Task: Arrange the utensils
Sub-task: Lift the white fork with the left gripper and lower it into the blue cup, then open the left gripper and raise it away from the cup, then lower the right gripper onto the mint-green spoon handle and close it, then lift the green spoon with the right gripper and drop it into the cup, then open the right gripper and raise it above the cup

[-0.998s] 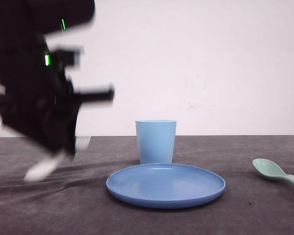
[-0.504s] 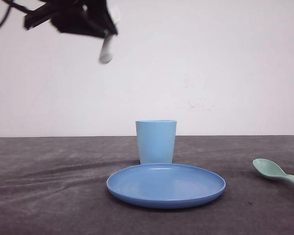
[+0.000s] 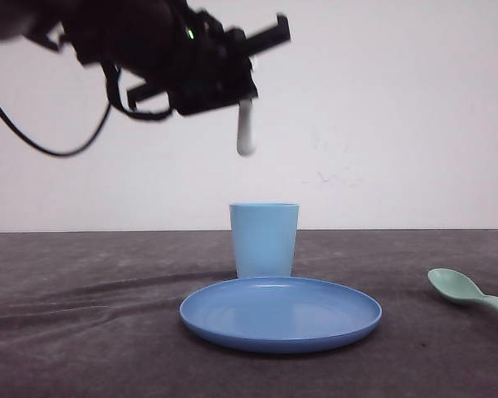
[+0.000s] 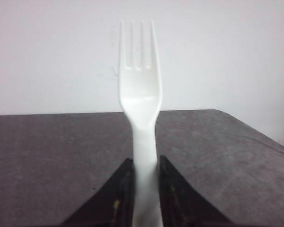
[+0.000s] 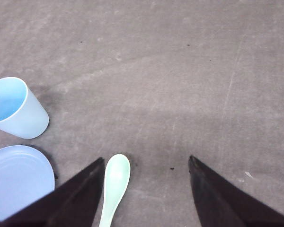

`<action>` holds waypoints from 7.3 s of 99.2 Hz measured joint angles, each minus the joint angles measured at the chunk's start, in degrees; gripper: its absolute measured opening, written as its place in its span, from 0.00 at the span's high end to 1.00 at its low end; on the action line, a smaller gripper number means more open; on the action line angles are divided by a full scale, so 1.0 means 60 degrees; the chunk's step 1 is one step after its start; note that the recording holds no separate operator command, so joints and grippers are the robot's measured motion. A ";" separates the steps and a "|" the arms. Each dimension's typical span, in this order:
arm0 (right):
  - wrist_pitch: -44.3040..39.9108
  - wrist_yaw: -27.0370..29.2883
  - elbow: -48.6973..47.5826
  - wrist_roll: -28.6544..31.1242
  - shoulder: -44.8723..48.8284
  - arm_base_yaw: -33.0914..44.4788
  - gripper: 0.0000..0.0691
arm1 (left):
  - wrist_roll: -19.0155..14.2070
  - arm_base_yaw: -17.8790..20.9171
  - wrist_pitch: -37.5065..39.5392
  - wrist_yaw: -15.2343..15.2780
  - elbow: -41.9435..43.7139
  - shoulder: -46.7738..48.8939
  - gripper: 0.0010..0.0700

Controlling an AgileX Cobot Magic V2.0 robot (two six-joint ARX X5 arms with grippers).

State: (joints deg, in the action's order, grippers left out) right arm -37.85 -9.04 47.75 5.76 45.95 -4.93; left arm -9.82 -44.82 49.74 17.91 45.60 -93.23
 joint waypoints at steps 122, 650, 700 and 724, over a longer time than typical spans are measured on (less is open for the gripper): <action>-0.0084 0.0015 0.0000 -0.0182 0.0000 -0.0189 0.49 | -0.0044 0.0029 0.0903 -0.0018 0.0018 -0.2291 0.63; 0.6747 0.2014 0.0787 -0.0182 0.4459 -0.6175 0.51 | -0.0517 -0.0812 -1.3154 -0.0262 0.0018 0.8196 0.62; 0.2488 0.2011 0.0790 0.0149 0.1763 -0.6368 0.02 | -0.0517 -0.0812 -1.3154 -0.0262 0.0018 0.8196 0.62; 0.1949 0.2073 0.0743 0.0794 0.2575 -0.6422 0.02 | -0.0517 -0.0812 -1.3158 -0.0262 0.0018 0.8200 0.62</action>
State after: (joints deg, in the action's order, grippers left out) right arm -26.15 3.40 52.21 10.52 61.41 -43.46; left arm -12.93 -49.69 -29.21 16.34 45.71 -44.03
